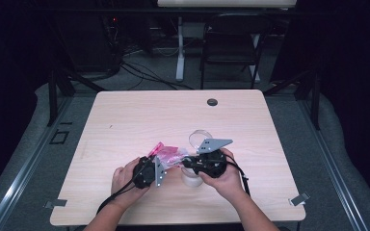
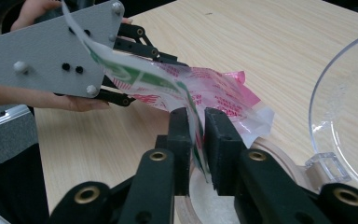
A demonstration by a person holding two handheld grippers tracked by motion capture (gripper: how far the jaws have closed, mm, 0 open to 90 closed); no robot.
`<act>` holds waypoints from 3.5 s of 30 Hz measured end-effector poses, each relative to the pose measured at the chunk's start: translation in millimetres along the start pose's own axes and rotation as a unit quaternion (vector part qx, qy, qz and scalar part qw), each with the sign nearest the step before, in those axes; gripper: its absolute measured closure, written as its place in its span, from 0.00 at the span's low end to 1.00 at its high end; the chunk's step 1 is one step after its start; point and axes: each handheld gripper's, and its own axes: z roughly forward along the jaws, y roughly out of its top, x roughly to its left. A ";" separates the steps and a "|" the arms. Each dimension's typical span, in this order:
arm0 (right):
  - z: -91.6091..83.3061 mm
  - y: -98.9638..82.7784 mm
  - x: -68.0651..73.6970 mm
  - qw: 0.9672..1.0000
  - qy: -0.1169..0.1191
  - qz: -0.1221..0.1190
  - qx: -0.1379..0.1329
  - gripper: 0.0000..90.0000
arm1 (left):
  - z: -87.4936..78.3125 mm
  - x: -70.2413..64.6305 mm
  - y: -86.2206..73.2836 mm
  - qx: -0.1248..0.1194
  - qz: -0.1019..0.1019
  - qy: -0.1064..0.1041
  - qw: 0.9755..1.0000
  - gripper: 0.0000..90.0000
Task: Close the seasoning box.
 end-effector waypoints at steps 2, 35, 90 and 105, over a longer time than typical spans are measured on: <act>-1.2 0.3 -0.8 1.000 0.001 0.003 -0.004 0.83 | 1.2 0.2 -1.2 -0.003 -0.011 -0.006 1.000 0.80; -15.1 6.6 -2.4 0.998 -0.017 0.011 -0.054 0.63 | 9.6 25.5 -22.5 -0.030 -0.153 -0.098 0.983 0.81; -4.0 12.7 -9.8 0.999 -0.002 0.018 -0.050 0.65 | -17.5 99.1 -147.5 0.026 -0.430 0.033 0.902 0.81; -2.4 13.8 -9.6 0.999 0.000 0.015 -0.049 0.65 | -9.2 99.4 -162.9 0.047 -0.467 0.019 0.883 0.78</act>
